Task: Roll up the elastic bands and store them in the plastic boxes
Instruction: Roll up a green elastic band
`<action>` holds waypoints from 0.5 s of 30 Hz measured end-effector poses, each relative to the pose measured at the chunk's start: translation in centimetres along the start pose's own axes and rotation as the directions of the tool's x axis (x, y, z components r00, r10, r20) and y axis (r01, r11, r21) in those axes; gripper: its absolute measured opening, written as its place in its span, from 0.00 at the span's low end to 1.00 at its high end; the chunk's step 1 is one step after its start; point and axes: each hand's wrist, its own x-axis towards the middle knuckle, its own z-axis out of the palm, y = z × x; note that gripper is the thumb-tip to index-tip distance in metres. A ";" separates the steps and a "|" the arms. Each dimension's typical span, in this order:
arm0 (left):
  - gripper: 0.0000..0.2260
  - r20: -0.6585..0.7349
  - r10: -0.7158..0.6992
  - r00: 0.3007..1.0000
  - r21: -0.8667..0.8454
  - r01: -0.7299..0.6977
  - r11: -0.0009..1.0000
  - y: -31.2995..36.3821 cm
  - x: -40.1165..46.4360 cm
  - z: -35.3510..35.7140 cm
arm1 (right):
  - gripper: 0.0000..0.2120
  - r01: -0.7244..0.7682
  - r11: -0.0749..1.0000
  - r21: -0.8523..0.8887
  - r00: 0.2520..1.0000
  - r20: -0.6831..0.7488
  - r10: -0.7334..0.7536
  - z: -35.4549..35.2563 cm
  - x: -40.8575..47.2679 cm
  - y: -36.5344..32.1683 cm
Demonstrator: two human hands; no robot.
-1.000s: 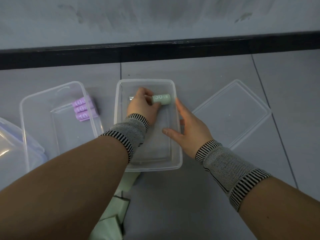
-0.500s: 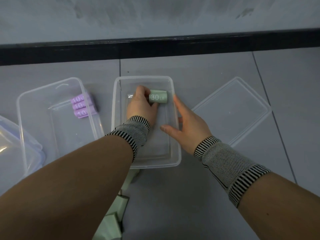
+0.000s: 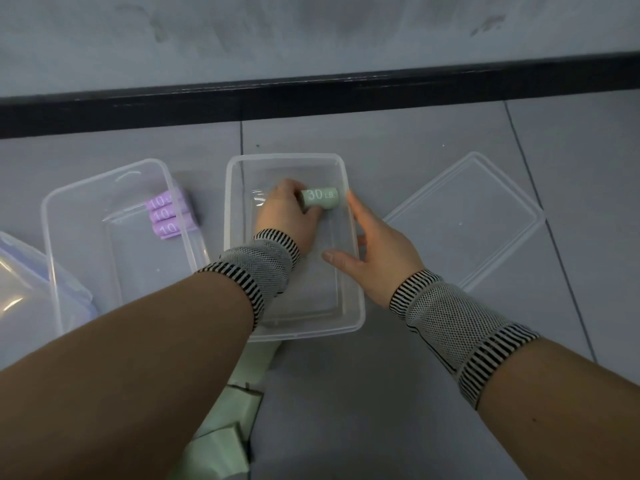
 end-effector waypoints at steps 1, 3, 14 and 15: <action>0.15 0.022 -0.009 1.000 -0.007 0.009 1.000 0.0 -0.2 -0.3 | 0.43 0.009 1.000 -0.011 1.000 0.004 -0.009 0.0 0.0 -0.1; 0.16 0.062 -0.022 0.998 -0.003 0.022 1.000 -0.1 -0.3 -0.9 | 0.43 0.024 0.999 -0.025 1.000 0.006 -0.024 0.1 0.0 -0.3; 0.16 -0.033 -0.231 0.972 -0.053 0.229 0.972 0.2 1.2 -1.4 | 0.42 0.009 0.999 -0.041 1.000 -0.003 -0.009 0.2 0.0 -0.6; 0.15 -0.036 -0.237 0.971 -0.089 0.233 0.968 0.1 1.2 -1.3 | 0.42 0.008 0.999 -0.044 1.000 -0.003 -0.008 0.2 0.0 -0.6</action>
